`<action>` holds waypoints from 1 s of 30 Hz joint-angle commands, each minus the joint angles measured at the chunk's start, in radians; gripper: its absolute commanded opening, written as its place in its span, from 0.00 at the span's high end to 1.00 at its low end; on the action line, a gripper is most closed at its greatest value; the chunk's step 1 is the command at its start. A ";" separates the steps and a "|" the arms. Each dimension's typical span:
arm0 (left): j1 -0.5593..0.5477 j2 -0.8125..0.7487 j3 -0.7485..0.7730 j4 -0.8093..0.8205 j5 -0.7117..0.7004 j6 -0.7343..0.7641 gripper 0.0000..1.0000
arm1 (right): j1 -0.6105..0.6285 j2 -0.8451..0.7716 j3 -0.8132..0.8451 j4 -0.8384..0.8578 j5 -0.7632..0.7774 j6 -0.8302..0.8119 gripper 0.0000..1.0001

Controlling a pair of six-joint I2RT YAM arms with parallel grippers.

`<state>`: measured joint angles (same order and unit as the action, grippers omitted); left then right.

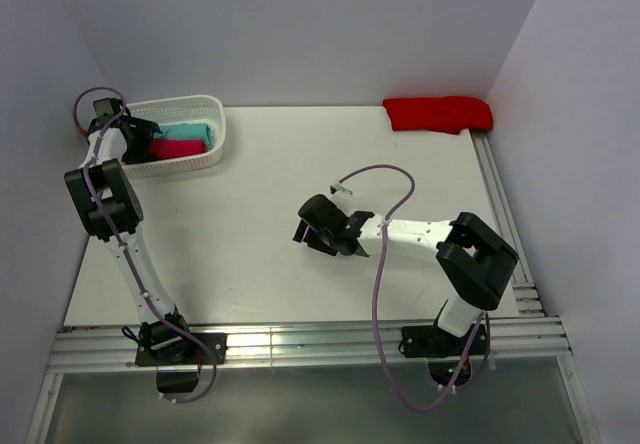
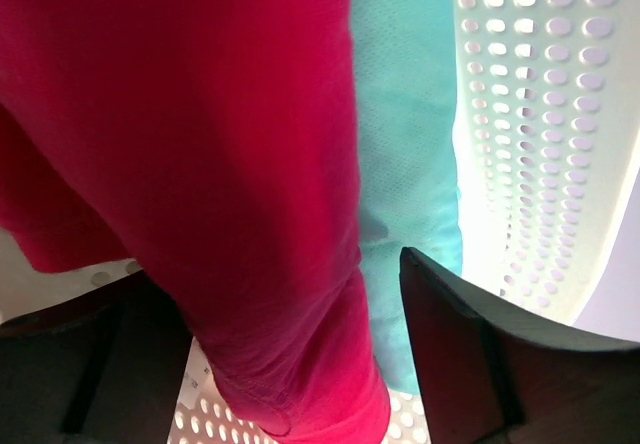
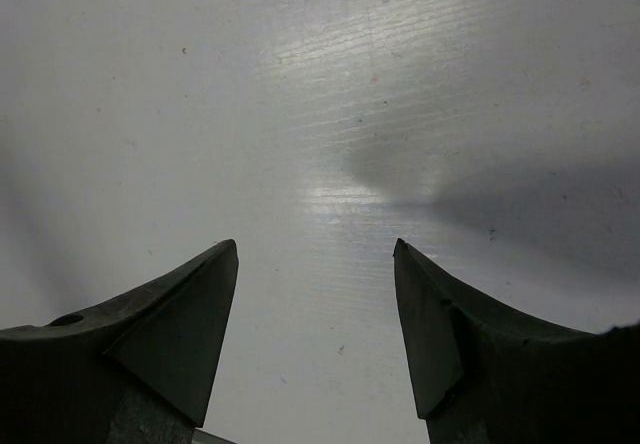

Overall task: Roll the t-shirts
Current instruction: Place the rolled tshirt into the container

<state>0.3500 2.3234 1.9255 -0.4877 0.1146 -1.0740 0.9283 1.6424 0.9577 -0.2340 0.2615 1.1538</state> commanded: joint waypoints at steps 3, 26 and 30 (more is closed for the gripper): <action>-0.006 -0.047 0.084 -0.088 -0.030 0.036 0.10 | -0.013 0.013 0.015 0.047 -0.010 -0.022 0.29; -0.017 -0.098 0.104 -0.163 -0.067 0.086 0.01 | -0.028 0.046 0.007 0.111 -0.074 -0.029 0.30; -0.016 -0.101 0.118 -0.167 -0.059 0.098 0.01 | -0.029 0.054 0.013 0.113 -0.080 -0.031 0.30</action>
<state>0.3367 2.3039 2.0068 -0.6216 0.0624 -1.0061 0.9089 1.6886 0.9573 -0.1417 0.1875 1.1389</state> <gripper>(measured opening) 0.991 0.704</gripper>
